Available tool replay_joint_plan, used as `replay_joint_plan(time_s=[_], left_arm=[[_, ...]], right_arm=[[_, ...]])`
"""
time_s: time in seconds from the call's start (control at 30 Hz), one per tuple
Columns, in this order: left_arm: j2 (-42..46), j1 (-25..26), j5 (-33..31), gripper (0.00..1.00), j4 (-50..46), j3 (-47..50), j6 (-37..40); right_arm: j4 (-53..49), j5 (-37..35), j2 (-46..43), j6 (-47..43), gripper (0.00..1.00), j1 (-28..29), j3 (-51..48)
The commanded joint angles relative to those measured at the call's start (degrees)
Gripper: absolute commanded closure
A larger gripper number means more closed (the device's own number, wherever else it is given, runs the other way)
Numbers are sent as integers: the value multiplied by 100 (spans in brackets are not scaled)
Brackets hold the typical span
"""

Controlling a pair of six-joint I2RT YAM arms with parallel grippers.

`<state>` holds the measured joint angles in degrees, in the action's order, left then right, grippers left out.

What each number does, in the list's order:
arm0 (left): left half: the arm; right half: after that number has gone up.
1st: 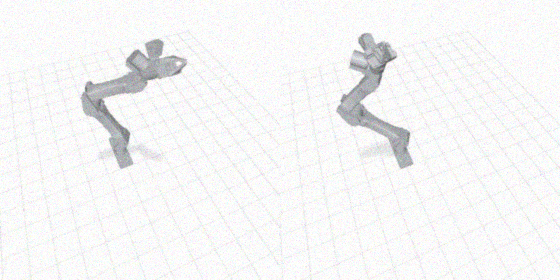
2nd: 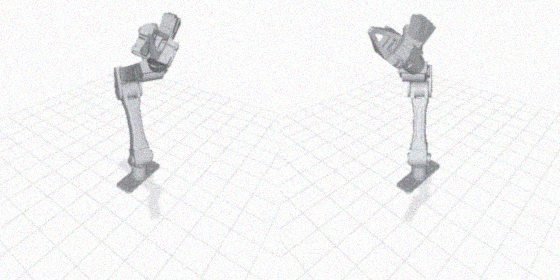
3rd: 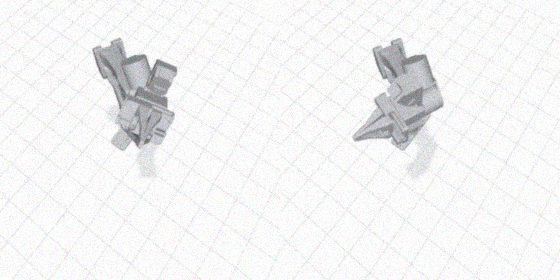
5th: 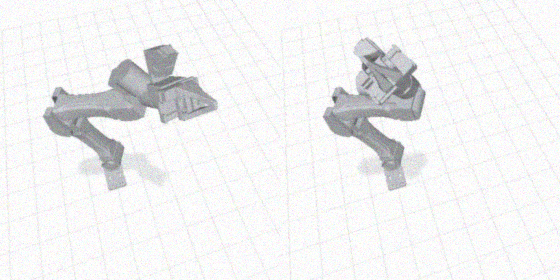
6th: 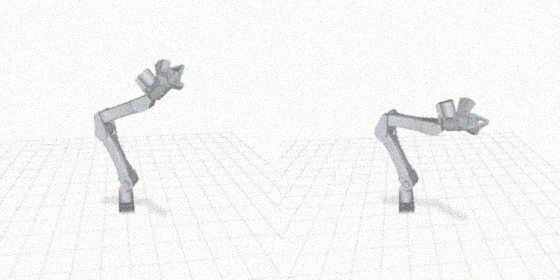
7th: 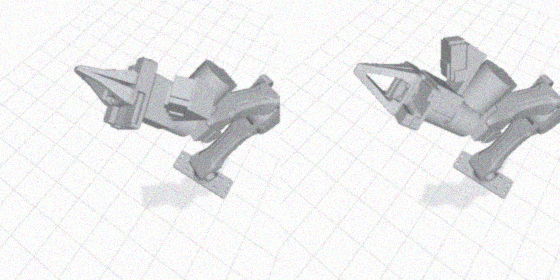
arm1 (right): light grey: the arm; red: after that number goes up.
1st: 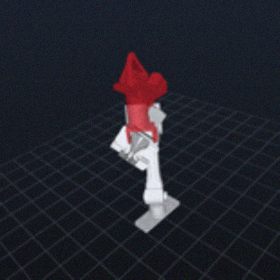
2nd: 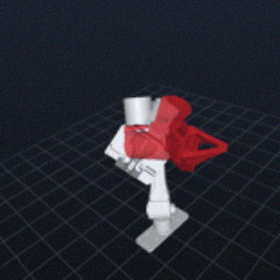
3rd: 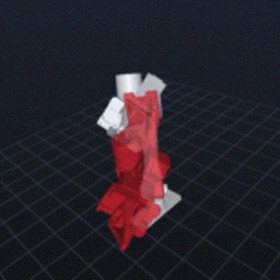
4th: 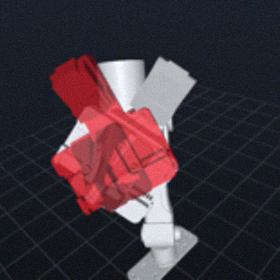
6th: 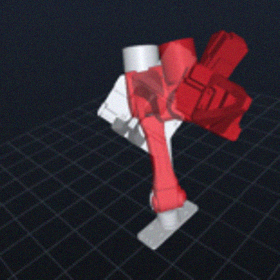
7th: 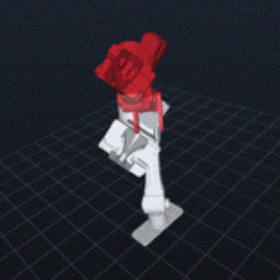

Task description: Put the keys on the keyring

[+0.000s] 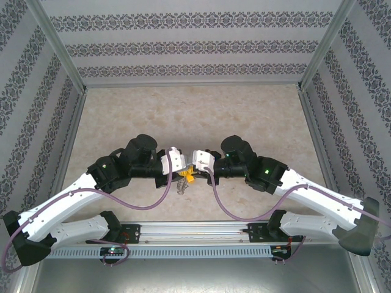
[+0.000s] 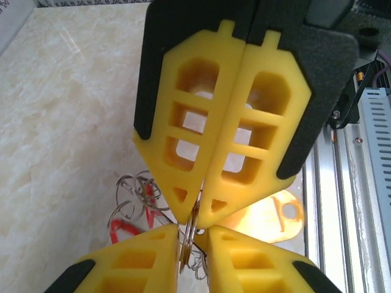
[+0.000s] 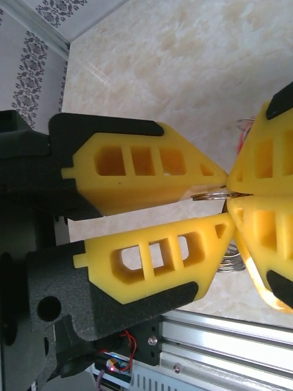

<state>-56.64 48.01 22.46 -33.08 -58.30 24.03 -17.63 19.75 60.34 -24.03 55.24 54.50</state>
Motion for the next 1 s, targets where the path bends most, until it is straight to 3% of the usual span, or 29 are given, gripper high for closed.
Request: replay_joint_plan(time_s=[0.0,0.2,0.33,0.5,0.7,0.77,0.97], left_arm=[[-47,77,3,82,-19,-157,39],[-76,73,31,82,-45,-176,41],[-119,77,105,100,-95,-204,85],[-47,69,264,100,-76,-173,78],[232,11,396,100,220,21,-69],[301,-28,475,100,313,81,-120],[403,-90,567,100,513,194,-212]], right_arm=[[140,91,35,-133,100,109,244],[76,64,160,-180,100,126,322],[34,2,176,-211,100,142,336],[8,-144,176,-231,100,179,323],[319,-270,-116,173,60,175,-23],[478,-312,-268,381,53,171,-209],[953,-225,-678,1000,54,131,-704]])
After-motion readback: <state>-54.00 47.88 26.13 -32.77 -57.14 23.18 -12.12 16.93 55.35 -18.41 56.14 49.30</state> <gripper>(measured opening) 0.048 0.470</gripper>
